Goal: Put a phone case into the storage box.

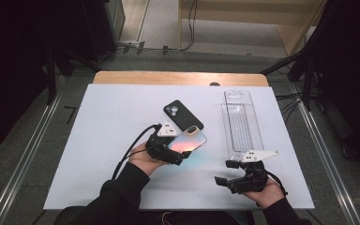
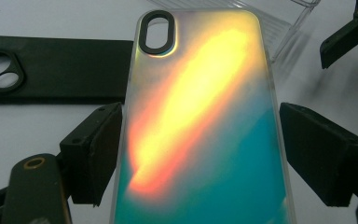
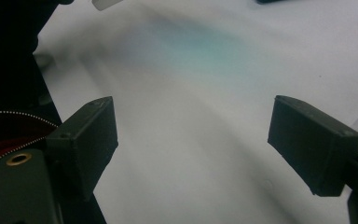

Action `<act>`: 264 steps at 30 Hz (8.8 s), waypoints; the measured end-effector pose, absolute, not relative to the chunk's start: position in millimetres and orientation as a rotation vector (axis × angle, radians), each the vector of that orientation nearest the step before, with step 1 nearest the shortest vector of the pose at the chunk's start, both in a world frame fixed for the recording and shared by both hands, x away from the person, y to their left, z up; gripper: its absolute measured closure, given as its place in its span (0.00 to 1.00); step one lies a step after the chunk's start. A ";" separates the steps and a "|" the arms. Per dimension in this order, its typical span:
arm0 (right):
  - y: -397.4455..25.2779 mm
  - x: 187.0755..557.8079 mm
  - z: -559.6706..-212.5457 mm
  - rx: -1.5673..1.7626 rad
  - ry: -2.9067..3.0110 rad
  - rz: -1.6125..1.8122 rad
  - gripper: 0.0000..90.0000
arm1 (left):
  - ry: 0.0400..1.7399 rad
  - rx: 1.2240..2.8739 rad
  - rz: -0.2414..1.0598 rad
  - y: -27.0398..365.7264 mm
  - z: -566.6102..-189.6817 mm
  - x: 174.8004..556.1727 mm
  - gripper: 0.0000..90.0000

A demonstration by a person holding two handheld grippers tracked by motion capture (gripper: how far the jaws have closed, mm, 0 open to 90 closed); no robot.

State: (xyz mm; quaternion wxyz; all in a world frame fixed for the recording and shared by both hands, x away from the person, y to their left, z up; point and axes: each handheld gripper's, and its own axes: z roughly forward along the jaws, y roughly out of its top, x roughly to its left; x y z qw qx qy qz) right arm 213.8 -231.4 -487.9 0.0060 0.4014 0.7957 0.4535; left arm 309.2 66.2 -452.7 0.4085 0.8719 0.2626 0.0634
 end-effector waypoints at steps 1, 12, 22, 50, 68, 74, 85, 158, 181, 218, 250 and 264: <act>-230.3 213.6 -486.7 1.264 2.487 1.424 0.15 | 0.673 2.185 0.161 67.2 -452.8 308.3 0.19; -220.9 213.6 -471.9 1.336 2.424 1.486 0.15 | 0.809 2.044 0.208 79.5 -454.4 302.3 0.19; -215.6 221.9 -458.6 1.425 2.350 1.509 0.16 | 0.914 1.888 0.262 85.0 -463.4 293.3 0.19; -193.9 260.1 -431.6 1.542 2.219 1.599 0.16 | 1.013 1.644 0.320 76.2 -490.4 272.4 0.19; -172.2 285.6 -429.6 1.615 2.222 1.678 0.21 | 1.030 1.591 0.323 71.1 -498.2 264.0 0.19; -166.3 296.9 -434.4 1.686 2.245 1.670 0.27 | 1.020 1.595 0.336 69.3 -498.0 261.7 0.19; -162.3 312.8 -439.5 1.804 2.255 1.663 0.51 | 1.014 1.597 0.336 65.5 -498.5 257.8 0.19; -192.4 295.9 -411.9 1.095 2.435 1.699 0.87 | 0.666 2.097 -0.175 104.7 -432.6 309.3 0.17; -182.6 293.1 -412.8 0.724 2.660 1.765 0.87 | 0.425 2.106 -0.249 108.2 -419.1 315.8 0.24; -181.9 294.9 -416.5 0.713 2.663 1.897 0.44 | 0.290 2.078 -0.353 115.5 -405.4 312.7 0.89; -161.9 285.4 -420.5 1.065 2.361 1.574 0.00 | 0.801 2.008 -0.098 132.2 -384.9 320.2 0.89; -141.3 278.1 -425.2 1.124 2.276 1.514 0.00 | 0.902 1.997 -0.041 122.0 -379.8 313.4 0.89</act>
